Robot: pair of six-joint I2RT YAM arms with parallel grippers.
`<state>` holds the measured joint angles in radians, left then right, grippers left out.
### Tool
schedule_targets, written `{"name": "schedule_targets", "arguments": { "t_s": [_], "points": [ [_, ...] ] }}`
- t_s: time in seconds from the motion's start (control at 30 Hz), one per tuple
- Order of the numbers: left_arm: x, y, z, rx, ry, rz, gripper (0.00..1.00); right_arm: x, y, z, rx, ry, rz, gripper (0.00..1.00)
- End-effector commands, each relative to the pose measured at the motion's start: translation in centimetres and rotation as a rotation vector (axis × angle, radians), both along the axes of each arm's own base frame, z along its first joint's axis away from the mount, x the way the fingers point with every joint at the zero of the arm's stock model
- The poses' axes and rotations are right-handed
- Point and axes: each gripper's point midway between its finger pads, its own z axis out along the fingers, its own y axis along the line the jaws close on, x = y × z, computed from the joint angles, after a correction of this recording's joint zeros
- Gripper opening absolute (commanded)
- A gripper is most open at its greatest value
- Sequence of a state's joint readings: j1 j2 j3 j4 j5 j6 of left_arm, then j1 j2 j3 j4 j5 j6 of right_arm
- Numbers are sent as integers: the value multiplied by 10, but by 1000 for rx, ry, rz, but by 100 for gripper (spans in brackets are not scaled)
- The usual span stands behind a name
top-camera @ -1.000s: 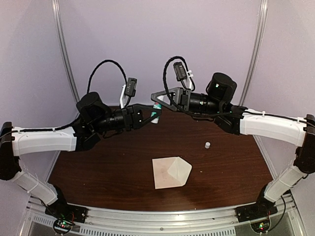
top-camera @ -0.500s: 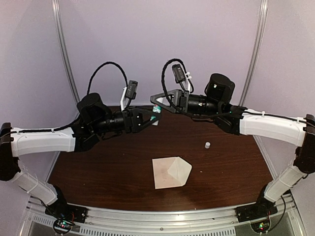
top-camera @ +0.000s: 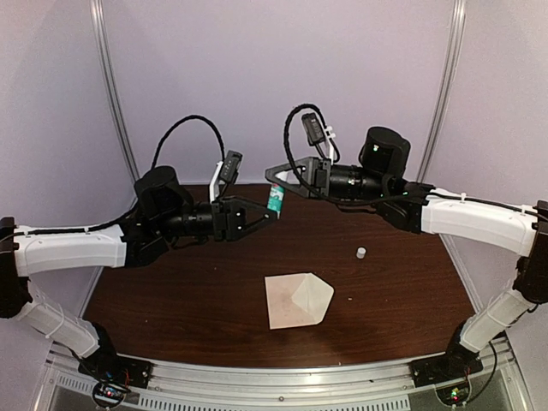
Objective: Place the letter into the envelope and seal it
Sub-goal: Pass from the left arm to the right, then pass from the right arm to the left
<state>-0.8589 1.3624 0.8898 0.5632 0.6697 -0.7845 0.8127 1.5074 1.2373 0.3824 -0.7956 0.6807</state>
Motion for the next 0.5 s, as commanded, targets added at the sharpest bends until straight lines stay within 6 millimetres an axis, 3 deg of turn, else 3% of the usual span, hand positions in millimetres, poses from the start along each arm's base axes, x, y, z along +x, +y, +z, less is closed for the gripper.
{"name": "schedule_targets", "arguments": {
  "t_s": [0.0, 0.47],
  "points": [
    [-3, 2, 4, -19, -14, -9, 46, -7, -10, 32, 49, -61, -8, 1],
    [0, 0, -1, -20, 4, -5, 21, -2, -9, 25, 28, -52, -29, 0]
  ]
}}
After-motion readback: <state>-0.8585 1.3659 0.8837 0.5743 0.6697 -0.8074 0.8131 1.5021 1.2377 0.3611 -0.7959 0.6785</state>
